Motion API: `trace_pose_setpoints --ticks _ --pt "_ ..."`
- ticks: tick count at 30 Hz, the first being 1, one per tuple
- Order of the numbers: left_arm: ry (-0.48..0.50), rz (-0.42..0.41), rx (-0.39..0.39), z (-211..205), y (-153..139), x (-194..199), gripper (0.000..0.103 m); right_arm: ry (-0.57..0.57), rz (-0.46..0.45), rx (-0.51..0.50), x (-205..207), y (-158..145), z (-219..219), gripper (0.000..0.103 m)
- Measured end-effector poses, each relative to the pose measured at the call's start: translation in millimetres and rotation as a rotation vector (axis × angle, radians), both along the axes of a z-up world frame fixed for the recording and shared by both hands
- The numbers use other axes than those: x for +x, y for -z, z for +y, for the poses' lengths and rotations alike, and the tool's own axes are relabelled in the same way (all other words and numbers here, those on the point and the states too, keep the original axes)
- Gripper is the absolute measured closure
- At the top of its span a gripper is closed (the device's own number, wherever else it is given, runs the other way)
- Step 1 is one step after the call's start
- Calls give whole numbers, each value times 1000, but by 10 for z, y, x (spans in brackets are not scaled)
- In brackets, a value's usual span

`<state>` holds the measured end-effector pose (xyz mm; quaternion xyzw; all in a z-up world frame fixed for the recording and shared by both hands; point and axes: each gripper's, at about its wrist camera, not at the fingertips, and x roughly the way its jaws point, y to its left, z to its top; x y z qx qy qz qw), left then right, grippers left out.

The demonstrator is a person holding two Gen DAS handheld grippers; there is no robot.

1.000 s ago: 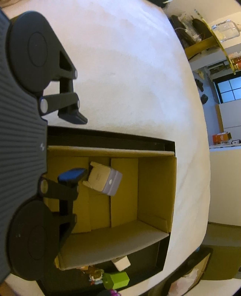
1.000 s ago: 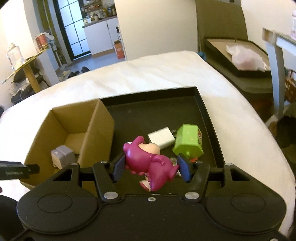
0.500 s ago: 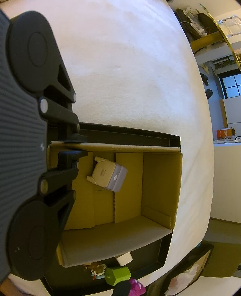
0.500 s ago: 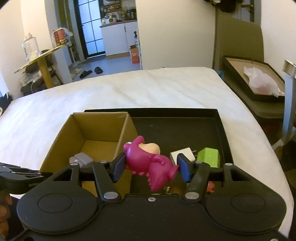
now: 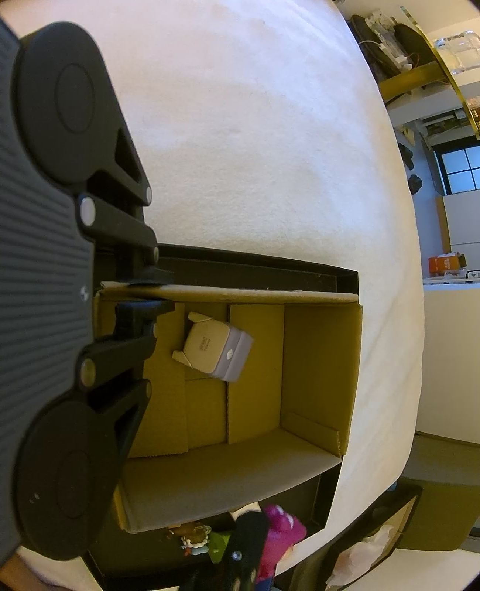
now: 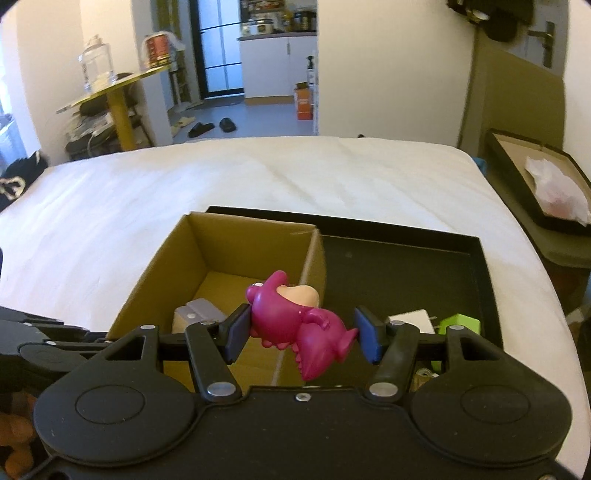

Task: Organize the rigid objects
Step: 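Carry the pink dinosaur into the box and open the right tool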

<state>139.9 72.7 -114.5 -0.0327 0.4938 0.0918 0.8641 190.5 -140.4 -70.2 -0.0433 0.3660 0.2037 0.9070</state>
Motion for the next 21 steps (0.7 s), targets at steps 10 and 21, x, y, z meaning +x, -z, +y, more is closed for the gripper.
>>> trace_pose_setpoints --ticks 10,21 --pt "10 -1 5 -12 11 -2 95 -110 -7 -39 -28 31 306 44" --pt "23 -4 14 -34 12 -5 95 -149 -2 -57 57 102 427 44"
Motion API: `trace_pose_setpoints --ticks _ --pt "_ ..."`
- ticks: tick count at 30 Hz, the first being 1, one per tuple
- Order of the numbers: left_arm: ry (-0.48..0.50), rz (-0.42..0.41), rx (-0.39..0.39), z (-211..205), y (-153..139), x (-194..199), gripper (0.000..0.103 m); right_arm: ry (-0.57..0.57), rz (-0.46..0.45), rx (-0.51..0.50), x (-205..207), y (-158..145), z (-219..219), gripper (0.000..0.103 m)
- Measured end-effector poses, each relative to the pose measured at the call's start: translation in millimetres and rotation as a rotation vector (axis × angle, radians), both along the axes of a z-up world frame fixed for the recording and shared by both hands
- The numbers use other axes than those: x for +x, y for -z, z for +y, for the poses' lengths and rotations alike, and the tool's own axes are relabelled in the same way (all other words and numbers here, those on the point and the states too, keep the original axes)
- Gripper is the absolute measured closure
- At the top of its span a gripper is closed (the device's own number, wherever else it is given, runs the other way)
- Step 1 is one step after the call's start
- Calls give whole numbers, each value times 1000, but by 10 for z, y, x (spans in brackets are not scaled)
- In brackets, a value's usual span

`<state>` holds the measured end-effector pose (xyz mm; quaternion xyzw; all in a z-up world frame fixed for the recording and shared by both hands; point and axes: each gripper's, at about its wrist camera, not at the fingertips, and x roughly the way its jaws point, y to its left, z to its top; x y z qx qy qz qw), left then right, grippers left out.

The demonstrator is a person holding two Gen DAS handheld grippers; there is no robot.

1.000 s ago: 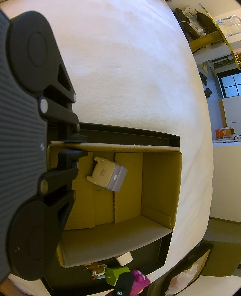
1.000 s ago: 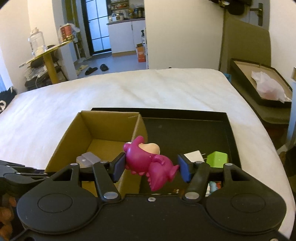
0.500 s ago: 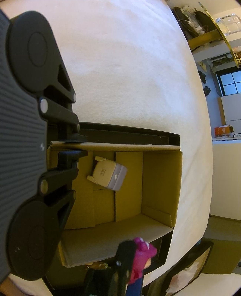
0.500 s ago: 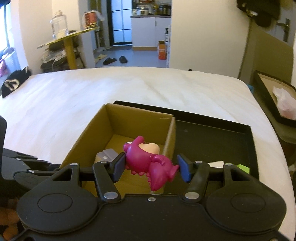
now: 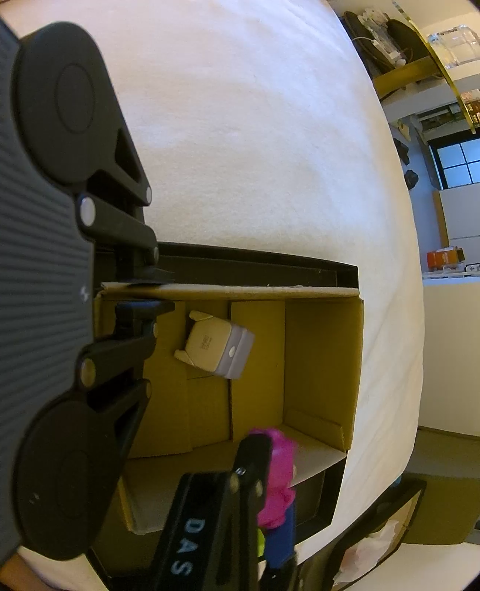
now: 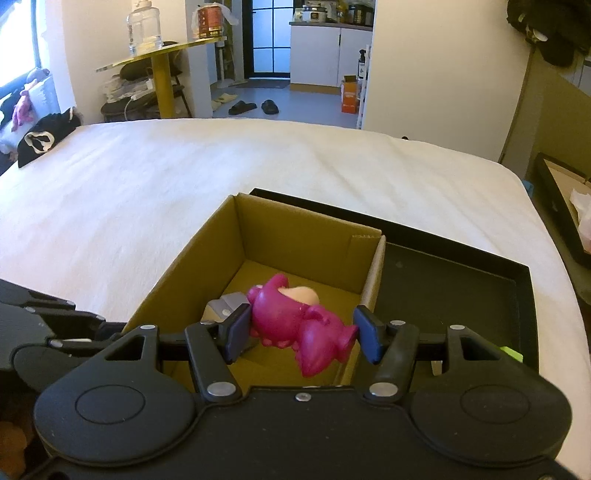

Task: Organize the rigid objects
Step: 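Carry the pink dinosaur into the box and open the right tool, then move the right tool to the blue smurf figure with jar and grasp it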

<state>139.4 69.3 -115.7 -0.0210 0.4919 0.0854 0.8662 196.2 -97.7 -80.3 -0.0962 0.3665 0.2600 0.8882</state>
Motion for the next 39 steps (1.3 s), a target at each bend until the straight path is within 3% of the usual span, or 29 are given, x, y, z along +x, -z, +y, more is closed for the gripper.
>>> trace_pose_setpoints --ticks 4,6,7,18,31,39 --pt "8 4 4 -7 1 1 95 -15 -19 -9 20 30 17 43" --pt "6 6 6 -7 3 5 95 -12 -14 -23 22 42 20 28" --pt "9 7 4 -11 7 9 95 -7 -15 -29 12 44 8 25" --pt "12 17 26 -41 13 27 95 47 41 21 -116 58 -342 25" --pt "21 21 74 -108 -1 18 95 115 32 98 -130 20 -693 25" --pt "26 33 111 -158 0 36 93 182 42 113 -119 167 -1002 25"
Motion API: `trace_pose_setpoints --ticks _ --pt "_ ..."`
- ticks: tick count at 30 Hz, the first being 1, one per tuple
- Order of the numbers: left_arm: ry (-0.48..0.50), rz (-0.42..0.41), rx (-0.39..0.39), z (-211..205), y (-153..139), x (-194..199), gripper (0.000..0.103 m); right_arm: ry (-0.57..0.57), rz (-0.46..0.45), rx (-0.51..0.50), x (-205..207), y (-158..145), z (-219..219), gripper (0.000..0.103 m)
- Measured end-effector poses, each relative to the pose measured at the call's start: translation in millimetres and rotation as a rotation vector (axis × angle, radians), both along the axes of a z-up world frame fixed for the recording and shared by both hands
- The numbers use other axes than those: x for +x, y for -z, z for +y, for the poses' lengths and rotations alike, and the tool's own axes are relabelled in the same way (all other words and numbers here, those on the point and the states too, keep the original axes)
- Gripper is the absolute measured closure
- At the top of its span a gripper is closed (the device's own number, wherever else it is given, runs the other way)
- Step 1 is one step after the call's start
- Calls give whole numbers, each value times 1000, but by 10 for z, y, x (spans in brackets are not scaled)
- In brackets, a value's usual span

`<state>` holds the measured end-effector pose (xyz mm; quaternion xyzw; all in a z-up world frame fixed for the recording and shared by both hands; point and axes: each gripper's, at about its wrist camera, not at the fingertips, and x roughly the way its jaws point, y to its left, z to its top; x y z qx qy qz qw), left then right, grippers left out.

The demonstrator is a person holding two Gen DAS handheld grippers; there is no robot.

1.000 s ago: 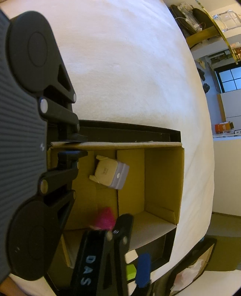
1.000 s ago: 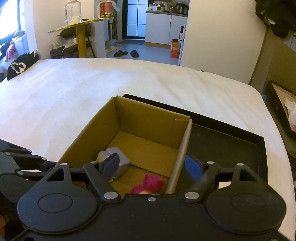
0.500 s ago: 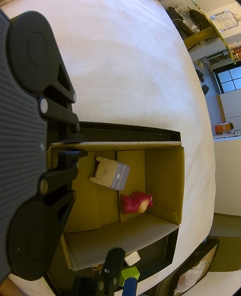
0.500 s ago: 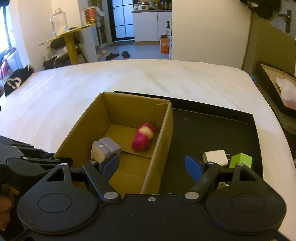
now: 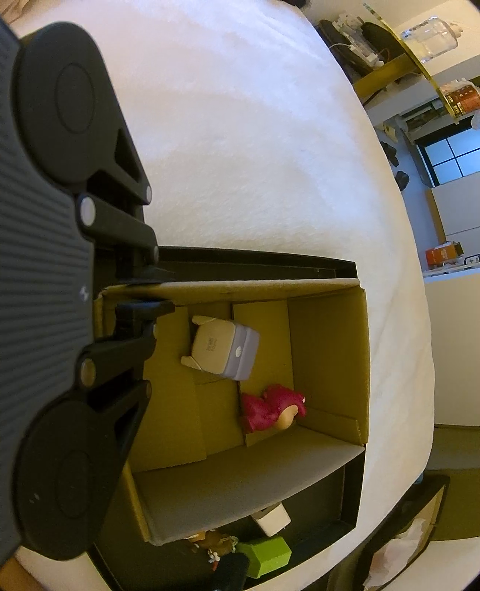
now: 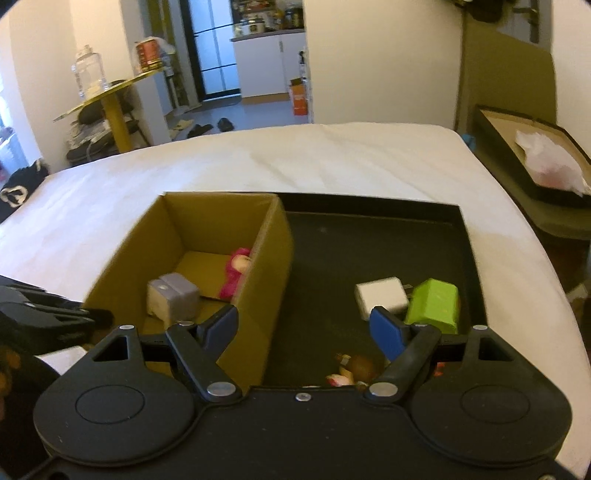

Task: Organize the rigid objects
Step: 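Move the right tool to the blue smurf figure with jar and grasp it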

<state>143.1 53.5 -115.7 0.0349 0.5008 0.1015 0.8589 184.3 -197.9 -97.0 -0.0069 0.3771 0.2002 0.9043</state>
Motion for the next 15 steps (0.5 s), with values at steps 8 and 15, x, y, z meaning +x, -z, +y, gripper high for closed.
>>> trace_pose_setpoints --ticks 8,15 --pt "-11 5 64 -70 1 13 87 82 35 3 93 252 -324 25" --pt "-41 -14 106 -102 -50 13 46 165 66 -18 221 488 -526 10"
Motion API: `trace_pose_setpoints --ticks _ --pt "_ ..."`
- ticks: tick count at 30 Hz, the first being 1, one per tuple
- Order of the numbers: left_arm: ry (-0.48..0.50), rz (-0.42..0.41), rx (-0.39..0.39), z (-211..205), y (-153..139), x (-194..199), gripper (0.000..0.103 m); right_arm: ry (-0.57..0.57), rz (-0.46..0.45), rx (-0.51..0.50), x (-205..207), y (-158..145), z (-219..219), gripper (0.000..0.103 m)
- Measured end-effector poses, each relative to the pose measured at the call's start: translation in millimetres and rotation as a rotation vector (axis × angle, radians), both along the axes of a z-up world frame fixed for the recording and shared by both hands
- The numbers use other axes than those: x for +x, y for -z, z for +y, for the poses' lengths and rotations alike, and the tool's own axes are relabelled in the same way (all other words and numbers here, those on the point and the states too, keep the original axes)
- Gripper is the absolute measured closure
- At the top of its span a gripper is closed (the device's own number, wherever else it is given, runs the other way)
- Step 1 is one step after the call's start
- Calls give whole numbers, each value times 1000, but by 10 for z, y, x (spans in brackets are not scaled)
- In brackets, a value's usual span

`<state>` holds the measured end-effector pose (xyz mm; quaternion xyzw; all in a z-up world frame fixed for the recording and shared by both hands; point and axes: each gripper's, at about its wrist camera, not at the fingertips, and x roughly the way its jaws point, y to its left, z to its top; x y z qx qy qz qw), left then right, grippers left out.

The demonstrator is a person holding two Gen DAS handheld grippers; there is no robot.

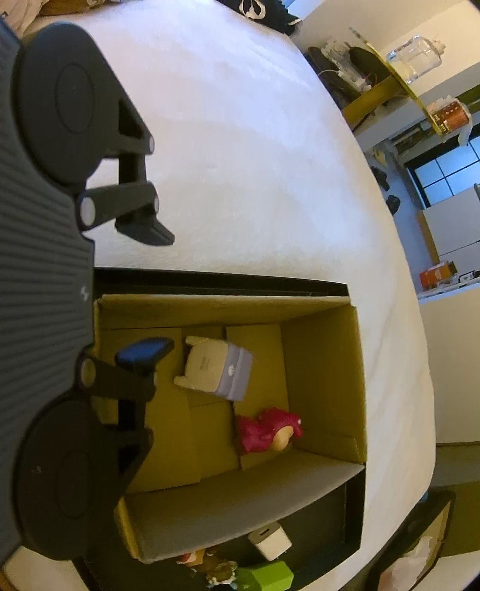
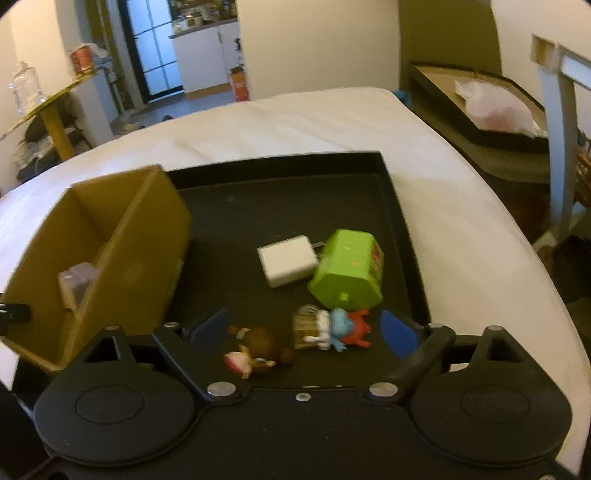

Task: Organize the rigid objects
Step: 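Move the right tool to the blue smurf figure with jar and grasp it, then lift the smurf figure with the right tool and carry it into the box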

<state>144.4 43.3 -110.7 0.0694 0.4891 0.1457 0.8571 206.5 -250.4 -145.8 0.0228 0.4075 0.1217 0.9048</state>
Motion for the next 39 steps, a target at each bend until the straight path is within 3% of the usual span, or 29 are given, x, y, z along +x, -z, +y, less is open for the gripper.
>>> trace_pose_setpoints --ticks 6,11,19,21,22,23,24,39 --pt "1 -12 28 -47 -27 18 37 28 50 -22 103 220 -88 6" --pt "-6 -17 51 -72 -28 47 33 31 55 -28 168 347 -116 1" --pt "-13 -18 59 -85 -20 60 31 20 58 -63 209 475 -99 1" --pt "-16 -17 61 -84 -10 64 31 1 29 -86 165 481 -68 12" --pt "-17 -17 61 -81 -5 66 31 -7 22 -70 151 476 -73 21" --pt "-18 -18 60 -79 -5 68 31 -17 34 -71 155 483 -66 42" --pt "-20 -19 60 -77 -10 66 31 -19 31 -106 144 487 -40 44" --pt "-20 -69 27 -44 -76 2 31 -36 -26 -63 -48 177 -69 45"
